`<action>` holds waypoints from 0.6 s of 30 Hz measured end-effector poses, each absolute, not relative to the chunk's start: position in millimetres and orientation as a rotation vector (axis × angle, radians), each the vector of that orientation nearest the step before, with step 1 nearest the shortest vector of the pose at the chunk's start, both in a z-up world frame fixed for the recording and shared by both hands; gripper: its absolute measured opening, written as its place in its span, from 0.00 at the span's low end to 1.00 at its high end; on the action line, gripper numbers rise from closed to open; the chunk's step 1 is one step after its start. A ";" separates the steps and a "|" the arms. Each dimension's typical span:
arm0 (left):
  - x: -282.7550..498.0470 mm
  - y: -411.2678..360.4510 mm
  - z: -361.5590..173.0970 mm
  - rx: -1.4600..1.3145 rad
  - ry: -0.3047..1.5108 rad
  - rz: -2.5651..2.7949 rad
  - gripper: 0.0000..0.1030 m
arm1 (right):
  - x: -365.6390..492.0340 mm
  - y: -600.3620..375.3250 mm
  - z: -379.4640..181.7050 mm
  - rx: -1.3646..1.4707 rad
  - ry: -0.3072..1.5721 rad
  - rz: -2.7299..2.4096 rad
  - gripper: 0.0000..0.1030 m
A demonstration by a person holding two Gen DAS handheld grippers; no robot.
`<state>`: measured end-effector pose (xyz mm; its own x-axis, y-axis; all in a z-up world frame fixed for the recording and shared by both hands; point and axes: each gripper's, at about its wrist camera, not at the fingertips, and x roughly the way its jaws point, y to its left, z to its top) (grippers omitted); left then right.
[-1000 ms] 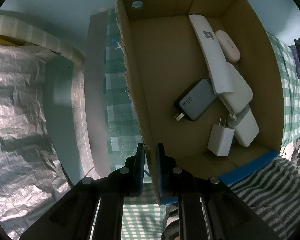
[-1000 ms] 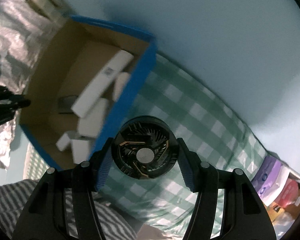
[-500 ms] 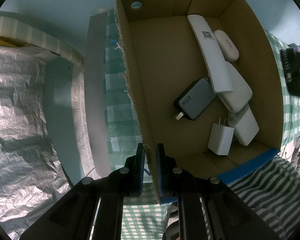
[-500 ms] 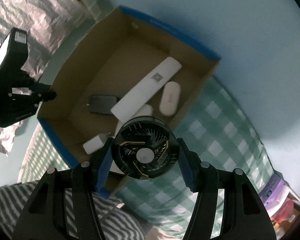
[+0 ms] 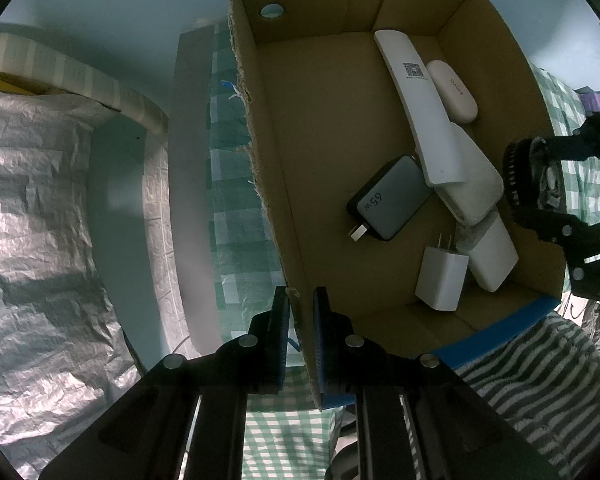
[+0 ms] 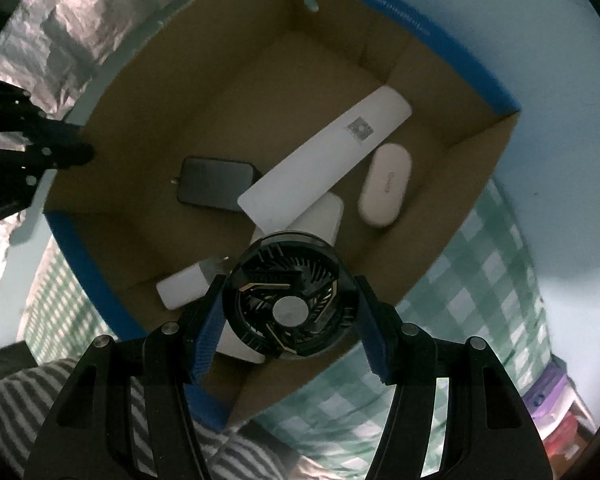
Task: Flip cup upside down
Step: 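Carry the black fan into the box and release it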
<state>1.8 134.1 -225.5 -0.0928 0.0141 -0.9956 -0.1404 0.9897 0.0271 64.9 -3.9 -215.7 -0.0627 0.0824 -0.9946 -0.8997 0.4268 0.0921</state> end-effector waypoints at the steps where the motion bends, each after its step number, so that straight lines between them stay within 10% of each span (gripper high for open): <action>1: 1.6 133.7 -225.5 -0.097 1.659 0.129 0.11 | 64.8 -4.0 -218.6 -0.788 1.401 0.960 0.59; 18: 2.2 131.4 -225.6 -0.097 1.659 0.125 0.11 | 77.0 -6.9 -208.4 -0.707 1.387 0.932 0.67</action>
